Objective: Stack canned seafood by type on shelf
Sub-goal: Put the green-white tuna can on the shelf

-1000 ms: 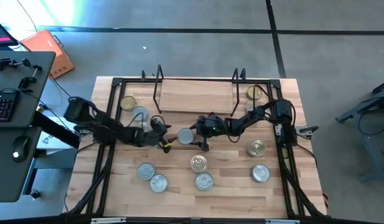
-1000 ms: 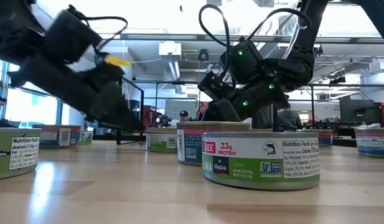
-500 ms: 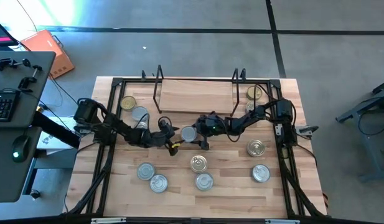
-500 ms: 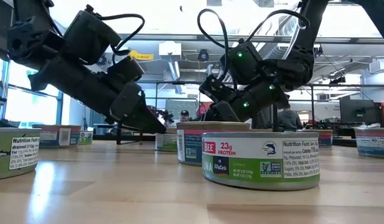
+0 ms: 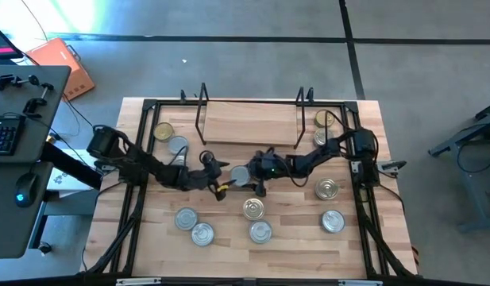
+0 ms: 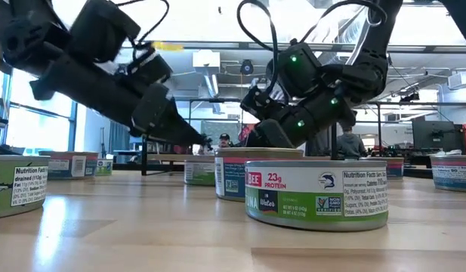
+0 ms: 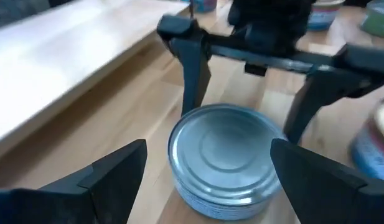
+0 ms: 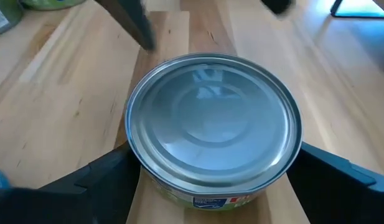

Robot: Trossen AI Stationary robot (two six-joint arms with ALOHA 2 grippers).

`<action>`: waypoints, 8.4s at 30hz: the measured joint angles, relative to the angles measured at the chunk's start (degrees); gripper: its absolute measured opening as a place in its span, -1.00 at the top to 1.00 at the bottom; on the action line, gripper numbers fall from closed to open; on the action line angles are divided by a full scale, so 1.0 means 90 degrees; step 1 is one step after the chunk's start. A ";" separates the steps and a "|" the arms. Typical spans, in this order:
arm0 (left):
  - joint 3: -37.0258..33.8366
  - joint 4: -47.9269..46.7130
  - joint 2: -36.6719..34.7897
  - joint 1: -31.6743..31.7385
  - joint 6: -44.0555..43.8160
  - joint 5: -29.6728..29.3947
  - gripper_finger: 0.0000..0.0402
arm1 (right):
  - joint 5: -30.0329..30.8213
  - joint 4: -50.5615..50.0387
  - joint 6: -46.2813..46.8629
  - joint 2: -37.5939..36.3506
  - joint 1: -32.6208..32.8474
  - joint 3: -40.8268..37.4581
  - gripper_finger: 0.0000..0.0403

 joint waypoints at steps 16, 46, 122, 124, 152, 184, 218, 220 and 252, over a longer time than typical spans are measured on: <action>-0.0019 -0.0698 -0.0628 -0.0489 0.0038 -0.1219 -0.67 | 0.2305 -0.2410 0.0651 -0.2007 0.0056 -0.0037 -0.70; -0.0022 -0.0649 -0.0628 -0.0482 -0.0026 -0.1393 -0.67 | 0.4560 -0.2302 0.2512 -0.1576 -0.1458 0.1107 -0.70; -0.0024 -0.0649 -0.0628 -0.0190 0.0197 -0.1382 -0.67 | 0.5818 -0.4678 0.6043 -0.0158 -0.2212 0.1989 -0.83; -0.0024 -0.0649 -0.0628 -0.0190 0.0197 -0.1382 -0.67 | 0.5812 -0.4678 0.6041 -0.0155 -0.2211 0.1989 -0.84; -0.0024 -0.0691 -0.0628 -0.0190 0.0200 -0.1308 -0.67 | 0.5306 -0.4748 0.5161 -0.0162 -0.2236 0.2001 -0.84; -0.0024 -0.0696 -0.0628 -0.0198 0.0202 -0.1041 -0.67 | 0.4664 -0.5920 0.4658 -0.0649 -0.2232 0.1996 -0.84; 0.0407 0.0022 -0.0754 0.0989 0.1255 0.0585 -0.67 | 0.3917 -0.6355 0.3747 -0.0791 -0.2372 0.2008 -0.84; 0.0746 -0.0265 -0.0736 0.1482 0.1365 0.1240 -0.67 | 0.3877 -0.6354 0.3571 -0.0791 -0.2347 0.2008 -0.84; 0.3937 -0.2882 0.1319 0.4586 0.1379 0.5136 -0.67 | 0.2460 -0.5159 0.1602 -0.0774 -0.2044 0.1996 -0.84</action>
